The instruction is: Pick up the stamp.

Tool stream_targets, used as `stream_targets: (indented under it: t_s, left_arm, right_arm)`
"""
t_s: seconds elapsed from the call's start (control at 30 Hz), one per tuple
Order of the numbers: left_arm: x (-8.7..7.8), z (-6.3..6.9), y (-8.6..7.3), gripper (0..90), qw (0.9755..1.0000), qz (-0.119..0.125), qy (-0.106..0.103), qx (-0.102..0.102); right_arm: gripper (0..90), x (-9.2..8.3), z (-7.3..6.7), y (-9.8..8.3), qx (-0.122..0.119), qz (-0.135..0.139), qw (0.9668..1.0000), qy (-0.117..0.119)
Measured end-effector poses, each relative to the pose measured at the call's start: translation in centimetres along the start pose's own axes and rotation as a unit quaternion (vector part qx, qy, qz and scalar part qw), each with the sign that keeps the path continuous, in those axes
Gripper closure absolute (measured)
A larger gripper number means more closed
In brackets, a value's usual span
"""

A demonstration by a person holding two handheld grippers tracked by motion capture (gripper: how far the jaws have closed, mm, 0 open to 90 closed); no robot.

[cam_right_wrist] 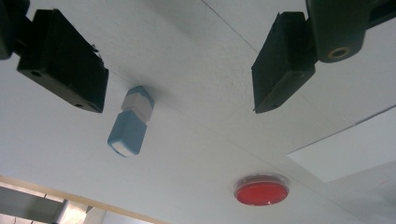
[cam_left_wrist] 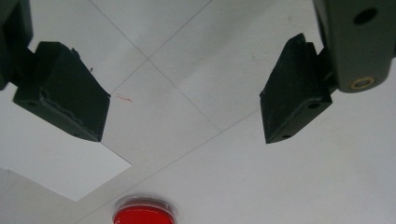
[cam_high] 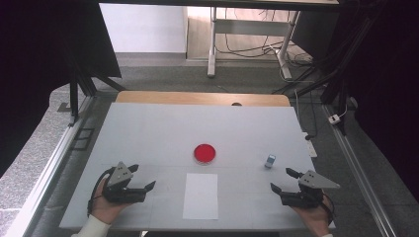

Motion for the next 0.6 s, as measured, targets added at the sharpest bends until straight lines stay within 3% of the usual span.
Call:
stream_targets:
  t_s: [0.6]
  left_arm:
    - [0.16, 0.07, 0.27, 15.7, 0.9999, 0.003, 0.007, 0.008]
  right_arm:
    - [19.7, 0.29, -0.09, -0.21, -0.001, -0.009, 1.0, -0.004]
Point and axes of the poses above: each handheld gripper's, and its own axes: x roughly forward along the jaws, y roughly out of its top, z roughly to its right, the point moved 7 cm from there along x, roughly forward along the jaws, and after that the axes turned 15 degrees about x, right-handed, at the moved point
